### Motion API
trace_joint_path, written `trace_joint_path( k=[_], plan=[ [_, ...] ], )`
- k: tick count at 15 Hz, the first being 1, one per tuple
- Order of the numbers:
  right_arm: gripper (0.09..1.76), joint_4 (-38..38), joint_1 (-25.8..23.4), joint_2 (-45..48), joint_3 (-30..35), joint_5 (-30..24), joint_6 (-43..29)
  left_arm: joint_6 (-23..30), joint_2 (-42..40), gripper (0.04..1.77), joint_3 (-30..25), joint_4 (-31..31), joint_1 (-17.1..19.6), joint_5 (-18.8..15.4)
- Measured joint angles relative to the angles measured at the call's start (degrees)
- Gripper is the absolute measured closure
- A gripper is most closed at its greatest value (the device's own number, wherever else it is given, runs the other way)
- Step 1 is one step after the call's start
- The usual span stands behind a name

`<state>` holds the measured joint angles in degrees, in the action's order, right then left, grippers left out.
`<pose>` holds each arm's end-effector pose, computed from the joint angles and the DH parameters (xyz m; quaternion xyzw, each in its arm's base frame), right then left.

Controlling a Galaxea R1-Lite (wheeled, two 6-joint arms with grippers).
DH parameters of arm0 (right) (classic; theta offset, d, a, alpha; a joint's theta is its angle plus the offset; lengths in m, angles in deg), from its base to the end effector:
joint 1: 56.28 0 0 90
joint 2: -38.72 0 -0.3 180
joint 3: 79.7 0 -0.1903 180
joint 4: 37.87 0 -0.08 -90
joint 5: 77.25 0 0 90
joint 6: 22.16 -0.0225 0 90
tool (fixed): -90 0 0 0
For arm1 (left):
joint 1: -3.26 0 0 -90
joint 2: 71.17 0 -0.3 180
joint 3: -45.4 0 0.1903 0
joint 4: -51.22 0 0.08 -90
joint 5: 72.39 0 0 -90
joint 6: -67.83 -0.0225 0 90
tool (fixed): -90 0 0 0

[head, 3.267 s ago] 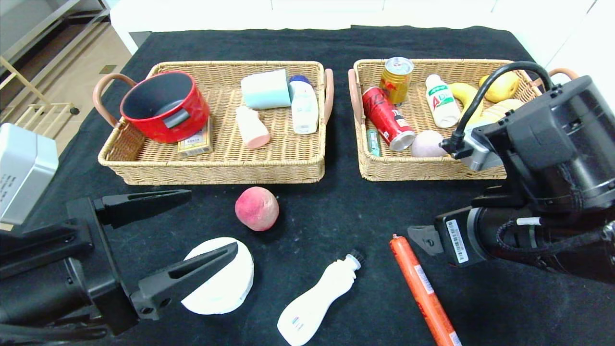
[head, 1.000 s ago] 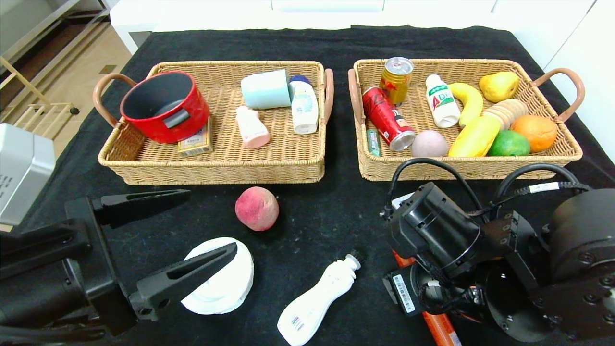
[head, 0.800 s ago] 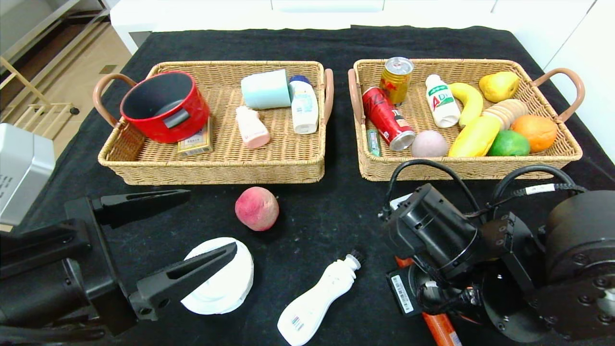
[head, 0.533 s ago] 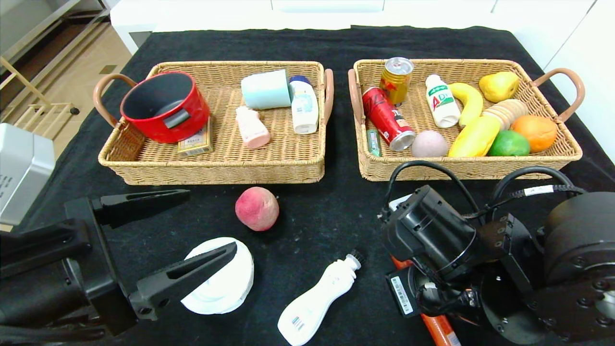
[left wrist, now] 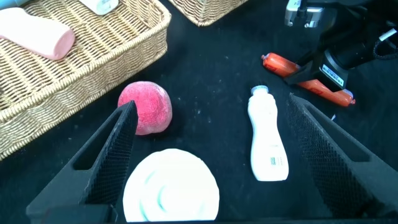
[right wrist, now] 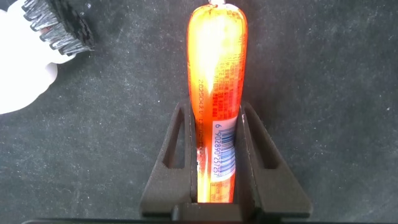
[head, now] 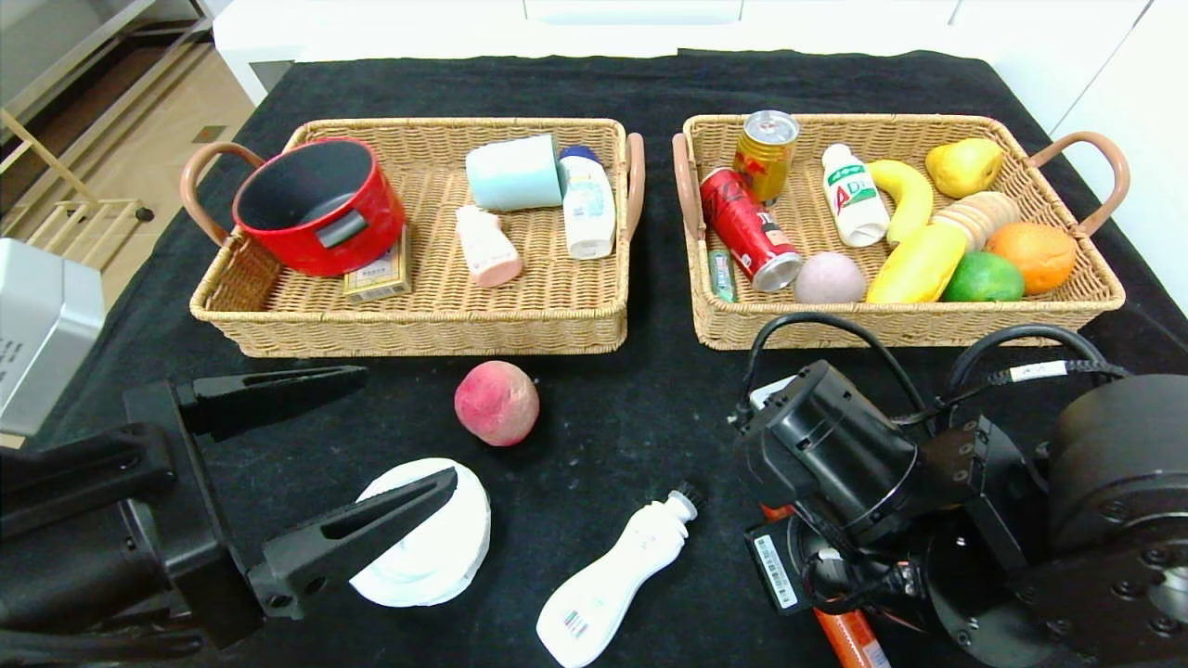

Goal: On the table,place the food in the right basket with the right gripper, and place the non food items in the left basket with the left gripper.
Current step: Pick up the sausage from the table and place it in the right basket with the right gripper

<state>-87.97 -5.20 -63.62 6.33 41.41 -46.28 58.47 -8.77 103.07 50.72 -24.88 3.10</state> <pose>0.1997 0.2302 0.1804 -0.1273 0.4020 0.0876 0.9025 0.1314 -0.0767 0.2409 0.0813 0.0155 -0.3658 0.9270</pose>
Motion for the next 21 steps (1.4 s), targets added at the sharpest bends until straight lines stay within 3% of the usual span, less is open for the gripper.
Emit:
trace_joint_path(
  k=[10, 17, 21],
  plan=[
    [1.41, -0.61, 0.13, 1.73, -1.5, 0.28, 0.48, 0.0, 0.24, 0.09, -0.21, 0.0, 0.0, 0.02],
    [1.41, -0.83, -1.13, 2.84, -12.57, 1.77, 0.94, 0.0, 0.41, 0.09, -0.29, 0.0, 0.0, 0.0],
    [1.41, -0.66, -3.54, 2.8, -18.4, 3.8, 5.18, 0.0, 0.41, 0.09, -0.29, 0.0, 0.0, 0.05]
  ],
)
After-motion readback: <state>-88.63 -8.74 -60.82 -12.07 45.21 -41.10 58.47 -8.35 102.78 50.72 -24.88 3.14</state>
